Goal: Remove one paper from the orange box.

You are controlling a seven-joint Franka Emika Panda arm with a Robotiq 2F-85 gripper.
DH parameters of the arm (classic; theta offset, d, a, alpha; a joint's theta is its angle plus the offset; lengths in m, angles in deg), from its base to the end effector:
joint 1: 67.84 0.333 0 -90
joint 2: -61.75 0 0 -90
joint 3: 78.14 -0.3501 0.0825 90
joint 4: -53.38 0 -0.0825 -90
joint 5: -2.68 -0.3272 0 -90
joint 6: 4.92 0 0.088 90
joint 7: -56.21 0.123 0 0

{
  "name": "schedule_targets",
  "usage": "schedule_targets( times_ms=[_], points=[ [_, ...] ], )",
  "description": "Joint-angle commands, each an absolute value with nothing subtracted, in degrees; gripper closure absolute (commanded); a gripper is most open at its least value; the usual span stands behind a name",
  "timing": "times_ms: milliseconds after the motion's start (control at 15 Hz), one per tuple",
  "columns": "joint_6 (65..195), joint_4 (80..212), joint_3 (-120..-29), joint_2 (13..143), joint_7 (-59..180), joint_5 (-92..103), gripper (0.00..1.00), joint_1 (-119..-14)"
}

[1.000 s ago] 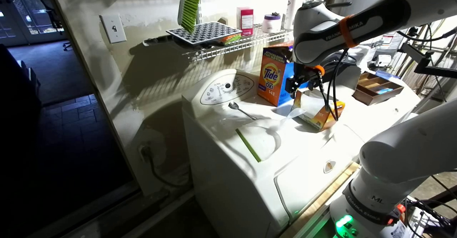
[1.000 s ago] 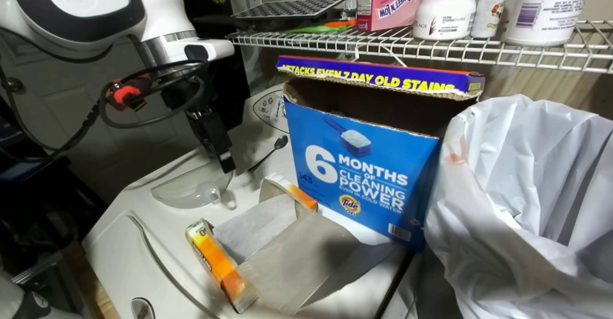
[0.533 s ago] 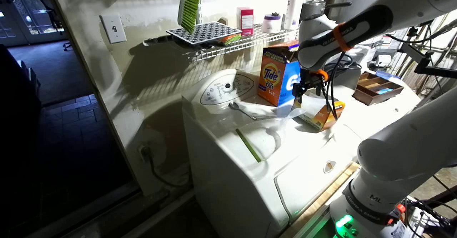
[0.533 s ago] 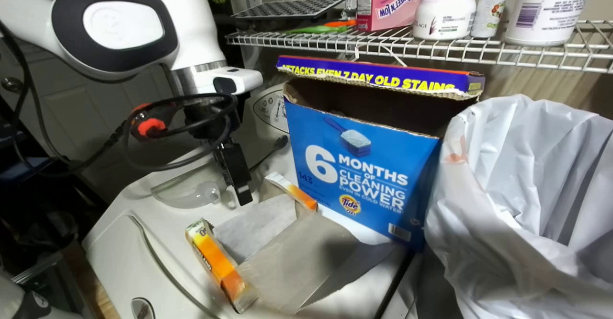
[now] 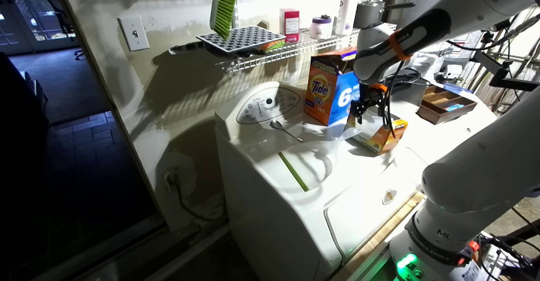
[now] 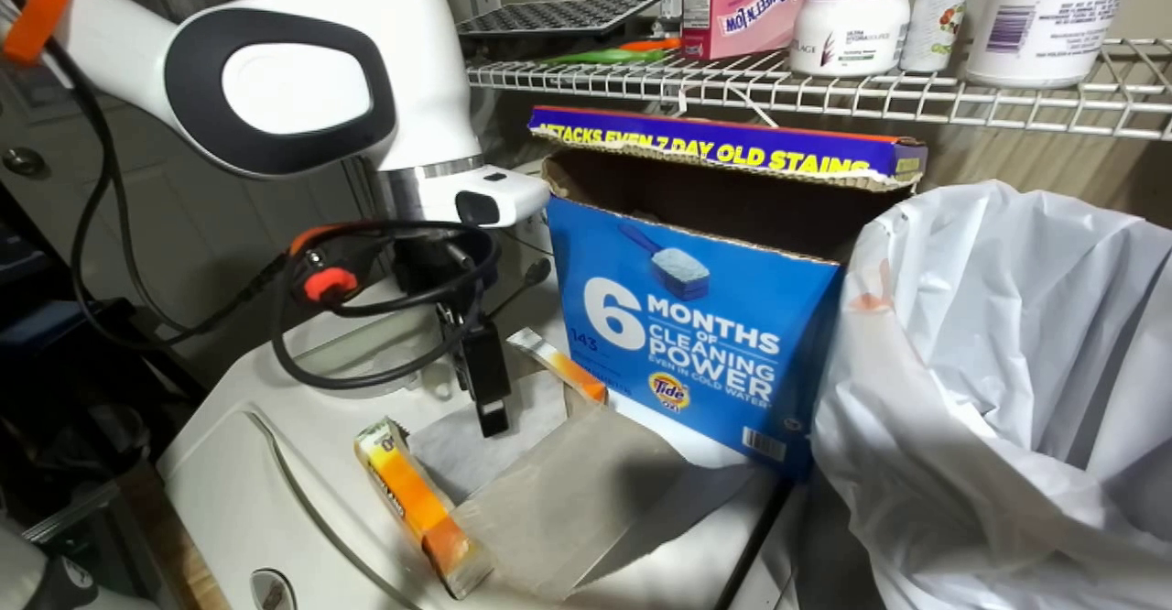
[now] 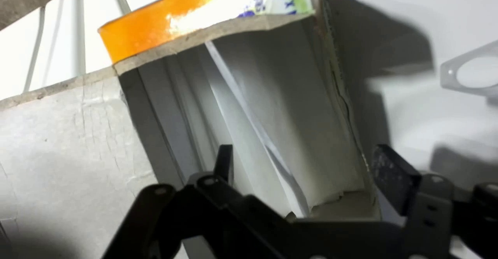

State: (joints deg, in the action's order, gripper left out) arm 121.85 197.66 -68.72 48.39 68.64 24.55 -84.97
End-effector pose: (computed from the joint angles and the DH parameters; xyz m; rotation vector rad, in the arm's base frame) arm 0.3335 -0.1872 0.4123 2.8220 -0.6213 -0.1461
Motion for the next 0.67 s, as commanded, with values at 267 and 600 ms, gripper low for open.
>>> schedule_targets(
  times_ms=[267, 600],
  points=[
    [125.61, 196.08, -67.45, 49.92, 70.02, 25.93, 0.68, -85.23],
    [126.56, 195.47, -67.08, 49.37, 69.51, 25.54, 0.99, -85.38]
  ],
)
